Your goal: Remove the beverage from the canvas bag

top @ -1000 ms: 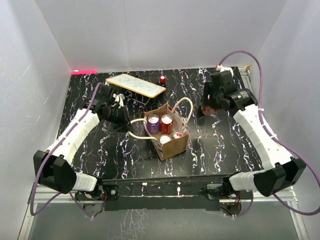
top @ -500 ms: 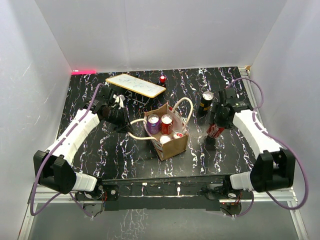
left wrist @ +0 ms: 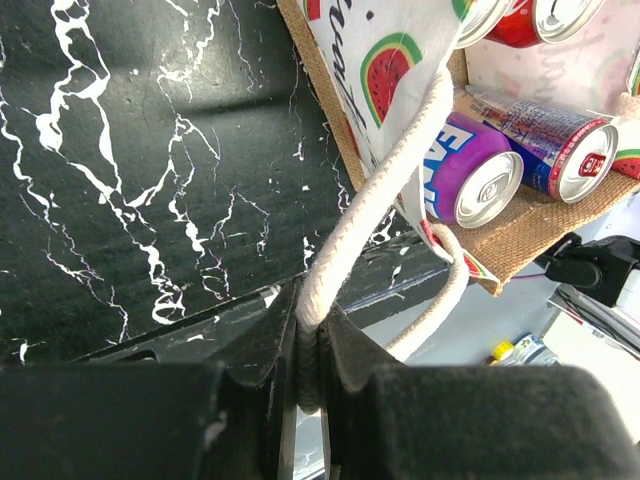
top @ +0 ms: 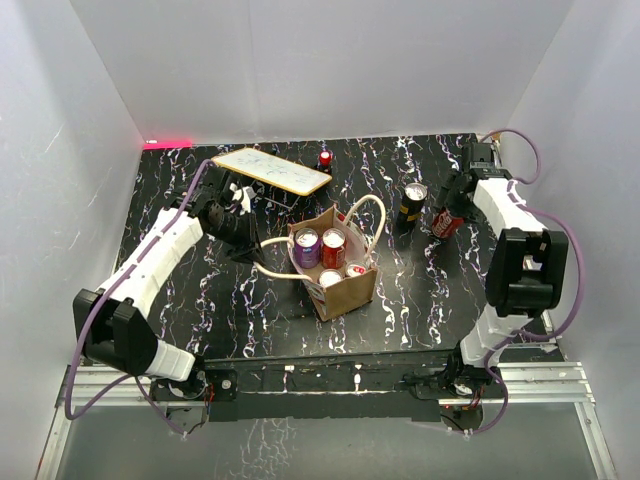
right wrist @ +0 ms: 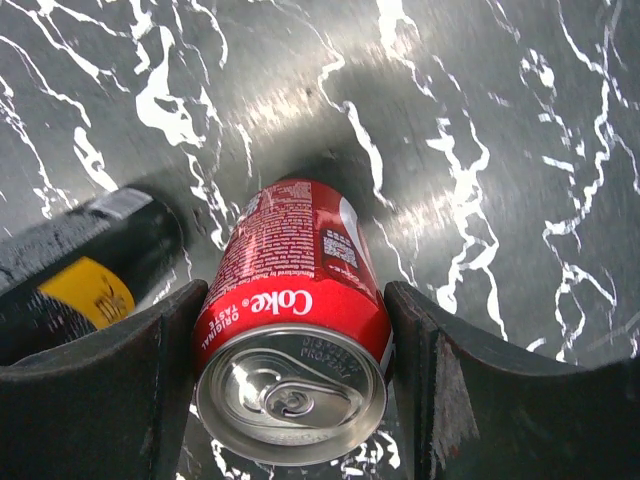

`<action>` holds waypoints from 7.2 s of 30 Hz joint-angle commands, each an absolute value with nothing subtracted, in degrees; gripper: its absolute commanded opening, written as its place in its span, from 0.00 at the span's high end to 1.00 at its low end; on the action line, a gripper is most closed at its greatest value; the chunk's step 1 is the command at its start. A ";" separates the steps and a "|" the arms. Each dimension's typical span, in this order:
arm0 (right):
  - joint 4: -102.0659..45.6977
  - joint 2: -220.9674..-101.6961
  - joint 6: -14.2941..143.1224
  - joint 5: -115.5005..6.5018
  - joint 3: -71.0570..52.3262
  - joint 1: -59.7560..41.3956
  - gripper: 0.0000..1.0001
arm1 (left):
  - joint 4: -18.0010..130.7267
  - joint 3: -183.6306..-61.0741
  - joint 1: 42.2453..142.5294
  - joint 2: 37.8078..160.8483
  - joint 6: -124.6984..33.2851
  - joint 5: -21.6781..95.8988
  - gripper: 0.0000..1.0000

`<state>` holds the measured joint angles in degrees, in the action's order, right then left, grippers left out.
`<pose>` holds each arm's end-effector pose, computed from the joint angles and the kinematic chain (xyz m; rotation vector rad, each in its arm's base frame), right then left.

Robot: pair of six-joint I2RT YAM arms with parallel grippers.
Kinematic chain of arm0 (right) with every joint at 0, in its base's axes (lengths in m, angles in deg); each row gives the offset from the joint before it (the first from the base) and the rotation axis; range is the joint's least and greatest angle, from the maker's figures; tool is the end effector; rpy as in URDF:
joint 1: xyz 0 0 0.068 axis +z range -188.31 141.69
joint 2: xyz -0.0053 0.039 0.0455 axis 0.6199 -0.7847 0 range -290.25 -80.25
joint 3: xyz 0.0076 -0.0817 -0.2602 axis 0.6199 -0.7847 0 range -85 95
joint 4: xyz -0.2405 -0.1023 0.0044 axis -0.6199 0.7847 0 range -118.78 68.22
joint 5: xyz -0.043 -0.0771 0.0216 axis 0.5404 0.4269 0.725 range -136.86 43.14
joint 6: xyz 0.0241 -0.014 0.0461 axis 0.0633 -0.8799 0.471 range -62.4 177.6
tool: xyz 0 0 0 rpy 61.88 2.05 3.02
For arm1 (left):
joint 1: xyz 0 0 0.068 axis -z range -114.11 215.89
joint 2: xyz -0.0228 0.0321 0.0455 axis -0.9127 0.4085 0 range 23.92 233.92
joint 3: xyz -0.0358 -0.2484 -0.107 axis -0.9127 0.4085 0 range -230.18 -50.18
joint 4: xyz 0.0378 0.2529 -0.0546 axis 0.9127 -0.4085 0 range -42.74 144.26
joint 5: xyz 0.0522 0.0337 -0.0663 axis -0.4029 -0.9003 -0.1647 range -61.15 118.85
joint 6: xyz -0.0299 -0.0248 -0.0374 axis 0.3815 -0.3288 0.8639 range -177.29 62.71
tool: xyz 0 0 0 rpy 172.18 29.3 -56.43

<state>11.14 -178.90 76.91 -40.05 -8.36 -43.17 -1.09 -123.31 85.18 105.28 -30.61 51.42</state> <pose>0.3591 -0.0347 0.2419 0.5913 2.5735 -0.0727 0.2588 -0.1050 0.3031 -0.0489 2.7736 -0.7630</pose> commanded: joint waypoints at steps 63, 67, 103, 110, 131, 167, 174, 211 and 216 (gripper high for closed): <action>21.76 -148.89 76.48 -59.60 -6.43 -25.67 0.12 | 0.38 -123.22 85.86 105.83 -28.78 54.67 1.00; 21.86 -154.93 74.25 -53.85 3.09 -12.09 0.13 | 0.87 -123.31 85.85 105.75 -27.97 54.52 1.00; 17.81 -186.88 62.39 -32.18 4.85 6.52 0.10 | 1.62 -120.93 85.86 102.73 -24.21 52.66 1.00; 13.57 -187.66 57.82 -33.11 2.99 5.94 0.06 | 1.31 -121.09 85.84 103.15 -24.54 52.84 1.00; 12.74 -187.10 57.26 -40.22 1.88 4.73 0.36 | 2.13 -121.02 85.85 103.84 -24.82 52.75 1.00; 21.06 -163.84 72.32 -47.19 24.45 -6.29 0.92 | 1.79 -120.26 85.88 102.70 -24.43 52.03 1.00; 20.62 -157.08 70.67 -28.48 21.60 -7.68 0.92 | 1.93 -119.88 85.85 102.88 -24.61 52.29 1.00; 0.27 -153.71 75.82 -26.03 -27.64 -42.37 0.92 | 0.74 -121.19 85.93 106.06 -29.91 55.21 1.00; -3.83 -158.54 72.79 -25.73 -25.54 -44.84 0.92 | -0.01 -124.08 87.11 107.13 -31.41 52.65 1.00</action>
<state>6.73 -156.59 76.25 -28.33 -28.60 -43.21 1.29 -120.90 86.01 106.90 -29.56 53.21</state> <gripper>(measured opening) 0.695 0.075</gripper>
